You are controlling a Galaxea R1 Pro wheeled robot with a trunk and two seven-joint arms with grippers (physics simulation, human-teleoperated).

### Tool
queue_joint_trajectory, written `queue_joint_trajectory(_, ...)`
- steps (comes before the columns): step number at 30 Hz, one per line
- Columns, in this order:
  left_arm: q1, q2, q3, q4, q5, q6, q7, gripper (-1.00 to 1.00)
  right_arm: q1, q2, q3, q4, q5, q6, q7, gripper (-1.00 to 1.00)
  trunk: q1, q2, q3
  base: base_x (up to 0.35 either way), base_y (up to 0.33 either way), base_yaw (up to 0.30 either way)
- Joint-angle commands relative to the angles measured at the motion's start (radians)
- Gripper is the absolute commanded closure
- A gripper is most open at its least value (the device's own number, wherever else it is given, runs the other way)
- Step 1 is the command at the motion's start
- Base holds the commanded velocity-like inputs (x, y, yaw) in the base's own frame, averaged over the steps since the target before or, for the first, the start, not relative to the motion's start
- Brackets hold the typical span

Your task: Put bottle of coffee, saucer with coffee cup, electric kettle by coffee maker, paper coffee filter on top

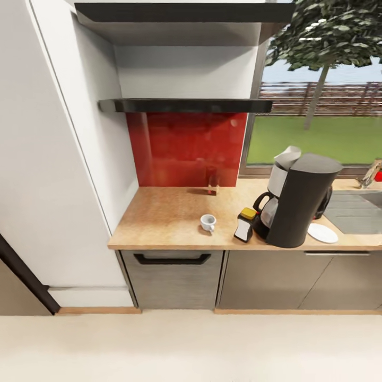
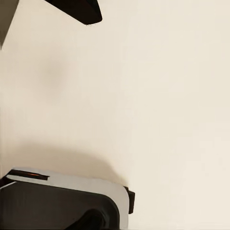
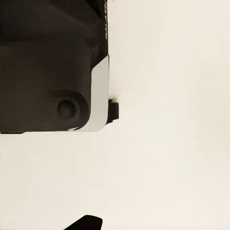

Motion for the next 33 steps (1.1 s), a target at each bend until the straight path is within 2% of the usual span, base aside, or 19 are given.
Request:
queue_joint_trajectory(1,0.0,0.0,-0.009,0.01,0.007,-0.002,0.005,-1.0,-0.001,0.005,0.008,0.001,-0.01,-0.004,-0.003,-1.0,0.001,-0.002,-0.002,0.0,0.0,-0.264)
queue_joint_trajectory(5,0.0,0.005,-0.009,0.082,0.006,0.0,-0.002,-1.0,-0.001,0.045,0.012,0.001,-0.002,-0.003,-0.002,-1.0,0.001,-0.002,-0.002,0.0,0.0,-0.264)
queue_joint_trajectory(6,0.001,0.009,-0.008,0.118,0.007,0.064,-0.005,-1.0,-0.001,0.056,0.014,-0.015,0.01,-0.005,-0.001,-1.0,0.001,-0.002,-0.002,0.0,0.0,-0.03)
queue_joint_trajectory(8,0.001,0.007,-0.01,0.121,0.005,0.144,-0.005,-1.0,-0.001,0.063,0.014,-0.079,0.011,-0.006,0.0,-1.0,0.001,-0.002,-0.002,0.0,0.0,-0.014)
queue_joint_trajectory(9,0.0,0.007,-0.011,0.121,0.003,0.201,-0.001,-1.0,-0.001,0.103,0.028,-0.234,0.035,-0.006,-0.001,-1.0,0.001,-0.002,-0.002,0.0,0.0,-0.003)
queue_joint_trajectory(10,0.002,0.007,-0.011,0.122,0.003,0.216,0.003,-1.0,-0.001,0.138,0.079,-0.371,0.104,-0.008,-0.003,-1.0,0.001,-0.002,-0.002,0.0,0.0,0.0)
queue_joint_trajectory(11,0.005,0.006,-0.011,0.123,0.003,0.221,0.005,-1.0,-0.001,0.138,0.11,-0.475,0.156,-0.007,-0.007,-1.0,0.001,-0.002,-0.002,0.0,0.0,0.0)
queue_joint_trajectory(15,0.009,0.001,-0.009,0.124,0.003,0.22,0.006,-1.0,-0.013,0.138,0.128,-0.69,0.192,0.014,-0.013,-1.0,0.001,-0.002,-0.002,0.0,0.0,0.0)
queue_joint_trajectory(16,0.008,0.0,-0.008,0.124,0.003,0.219,0.006,-1.0,-0.018,0.138,0.129,-0.71,0.193,0.023,-0.014,-1.0,0.001,-0.002,-0.002,0.0,0.0,0.0)
queue_joint_trajectory(17,0.008,-0.001,-0.008,0.124,0.003,0.219,0.006,-1.0,-0.05,0.138,0.13,-0.773,0.195,0.078,-0.03,-1.0,0.001,-0.002,-0.002,0.0,0.0,0.0)
queue_joint_trajectory(19,0.008,-0.002,-0.007,0.123,0.003,0.219,0.006,-1.0,-0.096,0.138,0.131,-0.81,0.196,0.145,-0.062,-1.0,0.001,-0.002,-0.002,0.0,0.0,0.0)
queue_joint_trajectory(20,0.008,-0.001,-0.007,0.124,0.004,0.22,0.006,-1.0,-0.14,0.138,0.131,-0.825,0.196,0.183,-0.084,-1.0,0.001,-0.002,-0.002,0.0,0.0,0.0)
queue_joint_trajectory(23,0.008,-0.002,-0.007,0.132,0.004,0.219,0.006,-1.0,-0.289,0.138,0.128,-0.835,0.196,0.231,-0.117,-1.0,0.001,-0.002,-0.002,0.0,0.0,0.0)
queue_joint_trajectory(25,0.008,-0.002,-0.007,0.146,0.005,0.217,0.006,-1.0,-0.357,0.138,0.123,-0.833,0.196,0.274,-0.142,-1.0,0.001,-0.002,-0.002,0.0,0.0,0.0)
queue_joint_trajectory(28,0.008,-0.004,-0.006,0.154,0.005,0.217,0.006,-1.0,-0.429,0.138,0.098,-0.832,0.194,0.384,-0.184,-1.0,0.001,-0.002,-0.002,0.0,0.0,0.0)
queue_joint_trajectory(33,0.007,-0.005,-0.005,0.156,0.004,0.22,0.004,-1.0,-0.523,0.138,0.05,-0.835,0.194,0.561,-0.204,-1.0,0.001,-0.002,-0.002,0.0,0.0,0.0)
